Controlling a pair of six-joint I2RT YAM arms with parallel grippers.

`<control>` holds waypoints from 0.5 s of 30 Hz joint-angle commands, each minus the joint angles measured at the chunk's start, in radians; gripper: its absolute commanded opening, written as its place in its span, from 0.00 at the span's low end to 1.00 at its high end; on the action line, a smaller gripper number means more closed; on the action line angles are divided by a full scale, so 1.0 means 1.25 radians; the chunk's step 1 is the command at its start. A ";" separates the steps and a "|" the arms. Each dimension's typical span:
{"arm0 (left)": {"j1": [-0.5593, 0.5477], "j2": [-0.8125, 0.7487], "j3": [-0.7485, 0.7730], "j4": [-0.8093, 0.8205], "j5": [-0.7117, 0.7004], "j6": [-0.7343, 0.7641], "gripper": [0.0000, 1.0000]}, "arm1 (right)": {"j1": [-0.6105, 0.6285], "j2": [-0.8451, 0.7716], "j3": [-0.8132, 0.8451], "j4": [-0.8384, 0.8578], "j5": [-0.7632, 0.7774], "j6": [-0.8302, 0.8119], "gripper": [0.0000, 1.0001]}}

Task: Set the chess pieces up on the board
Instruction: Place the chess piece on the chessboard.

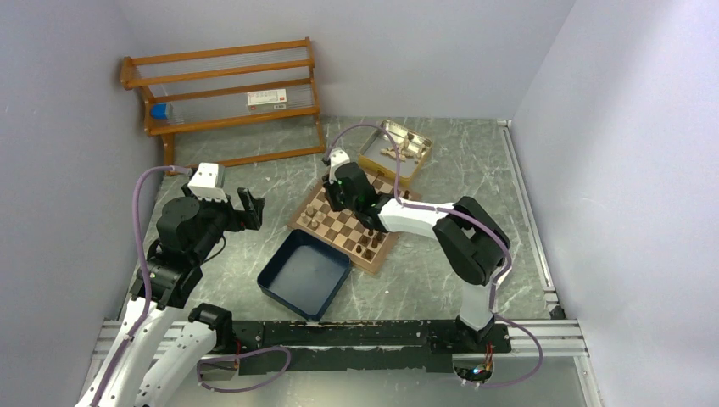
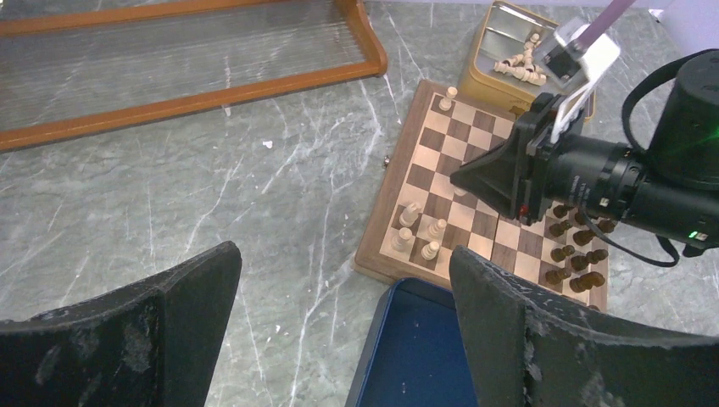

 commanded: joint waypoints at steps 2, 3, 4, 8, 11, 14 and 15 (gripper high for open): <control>0.006 -0.005 -0.001 0.013 0.006 -0.001 0.97 | 0.012 0.035 -0.008 0.051 -0.005 -0.001 0.13; 0.006 -0.005 -0.001 0.013 0.006 0.000 0.97 | 0.014 0.040 -0.007 0.048 -0.006 -0.002 0.13; 0.006 -0.004 -0.001 0.013 0.006 0.000 0.97 | 0.016 0.043 -0.007 0.049 -0.005 -0.005 0.13; 0.006 -0.005 -0.001 0.013 0.004 0.000 0.97 | 0.028 0.048 -0.021 0.063 0.009 -0.019 0.13; 0.006 -0.004 -0.001 0.013 0.006 0.000 0.97 | 0.030 0.055 -0.019 0.061 0.012 -0.021 0.13; 0.006 -0.005 -0.001 0.013 0.005 0.000 0.97 | 0.034 0.064 -0.015 0.058 0.016 -0.023 0.14; 0.006 -0.005 -0.001 0.013 0.006 -0.001 0.97 | 0.036 0.066 -0.014 0.058 0.018 -0.024 0.14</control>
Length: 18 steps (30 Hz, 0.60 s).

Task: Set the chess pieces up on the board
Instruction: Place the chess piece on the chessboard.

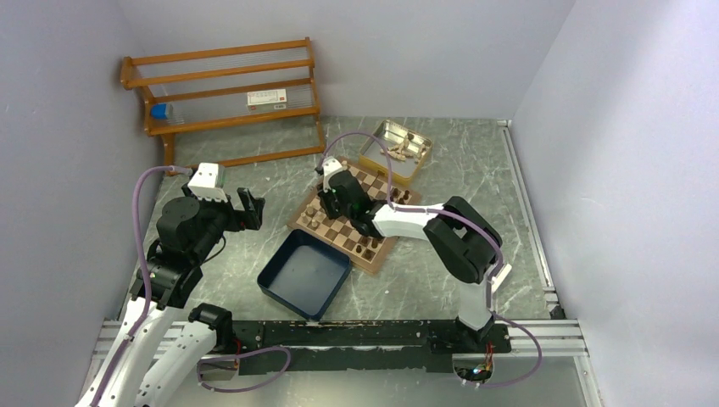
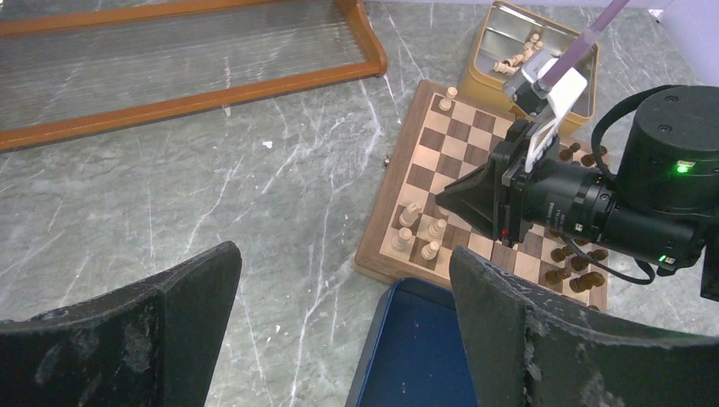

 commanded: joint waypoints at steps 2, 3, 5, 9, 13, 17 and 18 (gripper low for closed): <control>0.006 -0.006 -0.001 0.012 0.006 -0.001 0.97 | 0.009 0.027 0.003 0.021 0.021 -0.013 0.14; 0.006 -0.007 -0.001 0.012 0.006 -0.001 0.97 | 0.010 0.031 0.005 0.018 0.025 -0.014 0.14; 0.006 -0.008 -0.001 0.012 0.005 -0.001 0.97 | 0.012 0.036 0.011 0.014 0.034 -0.019 0.14; 0.006 -0.008 -0.001 0.012 0.006 -0.001 0.97 | 0.012 0.041 0.014 0.012 0.040 -0.022 0.14; 0.006 -0.008 -0.001 0.011 0.006 -0.002 0.97 | 0.013 0.047 0.017 0.010 0.041 -0.022 0.15; 0.006 -0.008 -0.001 0.012 0.005 -0.002 0.97 | 0.014 0.053 0.022 0.009 0.047 -0.024 0.15; 0.006 -0.007 -0.001 0.012 0.006 -0.001 0.97 | 0.014 0.054 0.024 0.008 0.046 -0.024 0.15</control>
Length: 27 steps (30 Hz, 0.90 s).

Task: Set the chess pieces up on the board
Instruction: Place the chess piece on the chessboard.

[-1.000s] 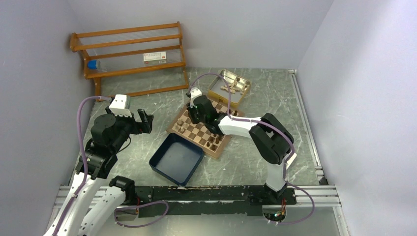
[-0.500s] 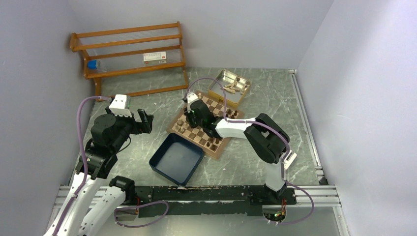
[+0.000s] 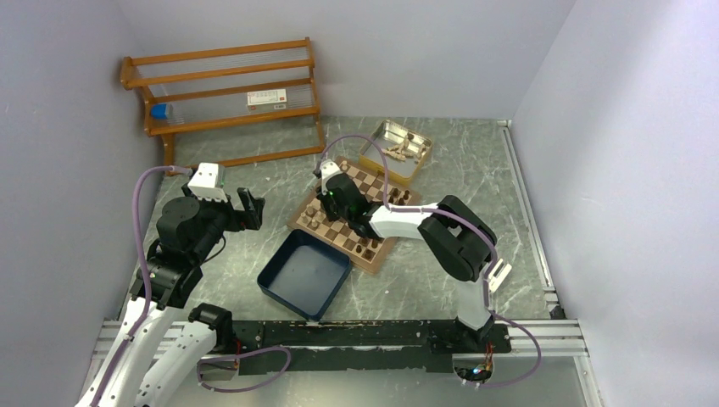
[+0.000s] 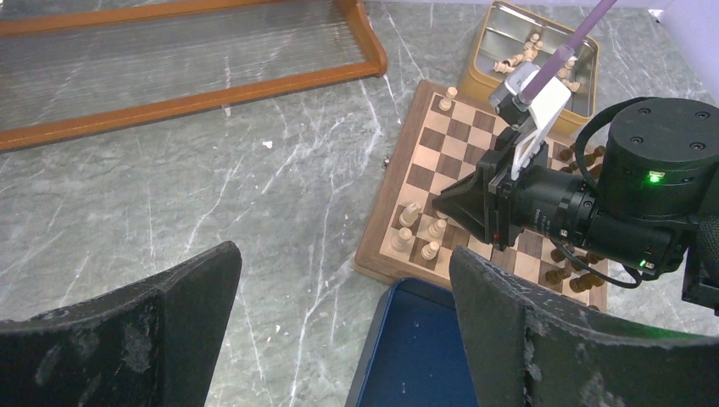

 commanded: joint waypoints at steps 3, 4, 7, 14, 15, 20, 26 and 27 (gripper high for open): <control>0.006 -0.008 -0.001 0.012 0.005 -0.001 0.97 | 0.004 0.026 0.020 0.009 0.021 -0.008 0.15; 0.006 -0.008 -0.001 0.012 0.005 -0.002 0.97 | 0.004 0.027 0.022 0.008 0.023 -0.008 0.15; 0.006 -0.007 -0.001 0.012 0.005 -0.002 0.97 | 0.004 0.032 0.029 0.000 0.026 -0.011 0.15; 0.006 -0.006 -0.001 0.014 0.006 -0.001 0.97 | 0.004 0.038 0.035 -0.009 0.029 -0.014 0.16; 0.006 -0.005 -0.001 0.014 0.007 -0.001 0.97 | 0.004 0.040 0.039 -0.014 0.029 -0.013 0.17; 0.006 -0.006 -0.001 0.014 0.006 -0.001 0.97 | 0.004 0.042 0.043 -0.022 0.020 -0.009 0.19; 0.006 -0.007 -0.001 0.014 0.007 -0.002 0.97 | 0.004 0.047 0.051 -0.033 0.015 -0.008 0.22; 0.006 -0.007 -0.001 0.014 0.007 -0.002 0.97 | 0.004 0.047 0.052 -0.033 0.015 -0.008 0.22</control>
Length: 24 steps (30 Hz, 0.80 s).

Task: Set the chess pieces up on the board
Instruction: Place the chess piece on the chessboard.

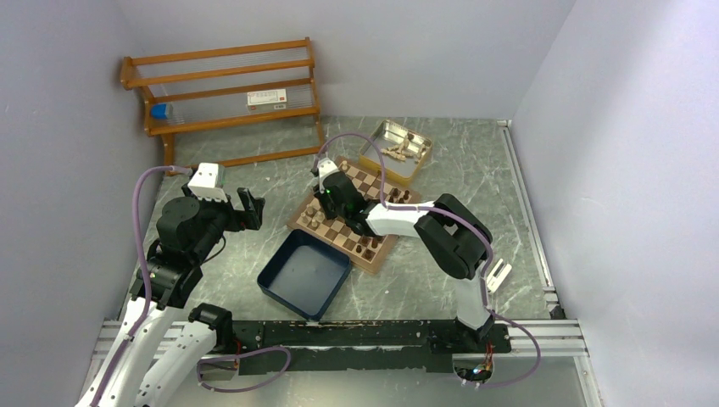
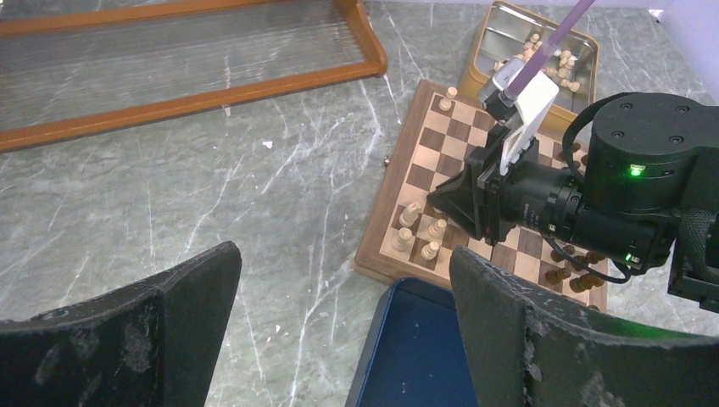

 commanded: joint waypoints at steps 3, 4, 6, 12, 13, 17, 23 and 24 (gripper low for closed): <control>0.006 -0.008 -0.001 0.013 0.007 -0.002 0.97 | 0.004 0.020 0.018 -0.024 0.002 -0.003 0.24; 0.006 -0.008 -0.001 0.013 0.007 -0.001 0.97 | 0.004 0.019 0.018 -0.024 0.002 -0.003 0.24; 0.006 -0.008 -0.002 0.013 0.007 -0.002 0.97 | 0.004 0.018 0.017 -0.025 0.002 -0.002 0.25; 0.006 -0.009 -0.001 0.013 0.006 -0.001 0.97 | 0.005 0.015 0.018 -0.024 -0.002 0.002 0.26; 0.006 -0.009 -0.001 0.013 0.006 -0.001 0.97 | 0.005 0.014 0.019 -0.024 -0.003 0.003 0.26; 0.006 -0.009 -0.001 0.013 0.005 -0.001 0.97 | 0.005 0.013 0.020 -0.024 -0.008 0.007 0.25; 0.006 -0.009 -0.001 0.012 0.004 -0.001 0.97 | 0.005 0.018 0.025 -0.025 -0.009 0.007 0.23; 0.006 -0.009 -0.001 0.012 0.005 -0.002 0.97 | 0.005 0.019 0.026 -0.026 -0.009 0.007 0.24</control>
